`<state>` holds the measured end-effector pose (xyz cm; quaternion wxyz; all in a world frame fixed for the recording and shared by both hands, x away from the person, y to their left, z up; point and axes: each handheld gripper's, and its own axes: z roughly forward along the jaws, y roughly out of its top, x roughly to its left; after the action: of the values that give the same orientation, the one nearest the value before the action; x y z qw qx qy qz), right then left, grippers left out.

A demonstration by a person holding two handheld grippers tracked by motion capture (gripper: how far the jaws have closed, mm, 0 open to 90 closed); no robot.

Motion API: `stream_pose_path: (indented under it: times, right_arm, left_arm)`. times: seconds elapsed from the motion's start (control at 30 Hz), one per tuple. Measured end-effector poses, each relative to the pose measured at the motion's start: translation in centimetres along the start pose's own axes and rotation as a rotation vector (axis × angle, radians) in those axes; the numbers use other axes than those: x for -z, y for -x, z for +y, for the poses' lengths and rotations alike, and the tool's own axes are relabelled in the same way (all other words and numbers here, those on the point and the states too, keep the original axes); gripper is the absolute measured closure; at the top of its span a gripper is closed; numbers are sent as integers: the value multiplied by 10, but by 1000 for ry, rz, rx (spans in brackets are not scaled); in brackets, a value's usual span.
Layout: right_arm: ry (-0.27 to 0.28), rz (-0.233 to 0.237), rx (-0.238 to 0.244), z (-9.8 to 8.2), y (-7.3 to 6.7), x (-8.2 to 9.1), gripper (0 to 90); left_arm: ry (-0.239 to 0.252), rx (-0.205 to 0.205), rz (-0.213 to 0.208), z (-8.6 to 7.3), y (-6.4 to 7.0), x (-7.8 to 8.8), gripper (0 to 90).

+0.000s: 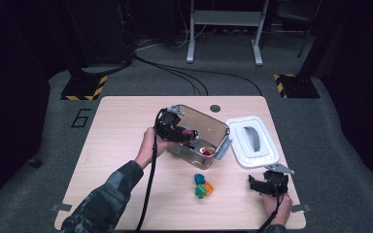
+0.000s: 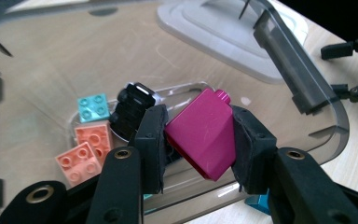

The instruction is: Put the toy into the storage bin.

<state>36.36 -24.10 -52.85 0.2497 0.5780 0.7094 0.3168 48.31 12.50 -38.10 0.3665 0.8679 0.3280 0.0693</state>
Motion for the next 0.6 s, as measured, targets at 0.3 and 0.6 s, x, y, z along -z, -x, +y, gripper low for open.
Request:
stream_pose_path:
  times: [0.3, 0.6]
  right_arm:
    - [0, 1, 0, 0, 0, 0, 101]
    - [0, 1, 0, 0, 0, 0, 101]
  left_arm:
    - [-58, -8, -24, -2, 0, -9, 593]
    - [-71, -6, -36, -4, 0, -6, 514]
